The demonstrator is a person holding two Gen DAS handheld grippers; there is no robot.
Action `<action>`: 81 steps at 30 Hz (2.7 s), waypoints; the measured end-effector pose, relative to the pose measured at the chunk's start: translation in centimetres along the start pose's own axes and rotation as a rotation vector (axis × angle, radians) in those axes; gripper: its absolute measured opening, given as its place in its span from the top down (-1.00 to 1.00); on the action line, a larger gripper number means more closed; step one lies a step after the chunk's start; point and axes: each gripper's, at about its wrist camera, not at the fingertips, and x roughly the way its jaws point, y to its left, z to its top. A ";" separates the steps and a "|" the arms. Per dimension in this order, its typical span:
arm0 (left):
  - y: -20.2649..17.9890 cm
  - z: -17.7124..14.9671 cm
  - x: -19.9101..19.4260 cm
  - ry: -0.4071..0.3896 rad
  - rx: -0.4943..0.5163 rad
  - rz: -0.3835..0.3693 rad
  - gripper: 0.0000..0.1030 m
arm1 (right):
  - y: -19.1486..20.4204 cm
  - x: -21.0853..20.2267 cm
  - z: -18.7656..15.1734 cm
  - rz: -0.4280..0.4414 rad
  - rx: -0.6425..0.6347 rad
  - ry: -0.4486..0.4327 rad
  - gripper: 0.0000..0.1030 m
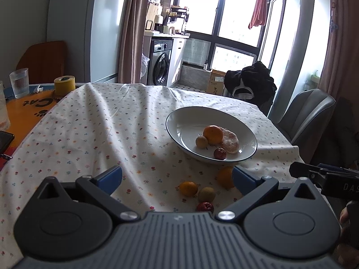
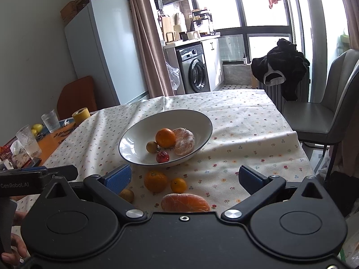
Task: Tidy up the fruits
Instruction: 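Withdraw both open tools from the bowl toward the remaining oranges, then close the left tool on the red apple while the right grasps the large peeled orange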
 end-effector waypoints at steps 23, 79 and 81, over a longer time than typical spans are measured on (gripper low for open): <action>-0.3 -3.2 4.1 0.091 0.024 -0.030 -0.95 | -1.3 3.2 -3.8 0.003 0.074 0.117 -0.96; 1.6 -3.1 5.7 0.110 -0.012 -0.062 0.56 | 3.0 7.7 -4.6 -0.120 -0.073 0.171 -0.69; 1.6 -3.1 5.6 0.108 -0.014 -0.064 0.56 | 3.2 7.7 -4.8 -0.134 -0.096 0.167 -0.68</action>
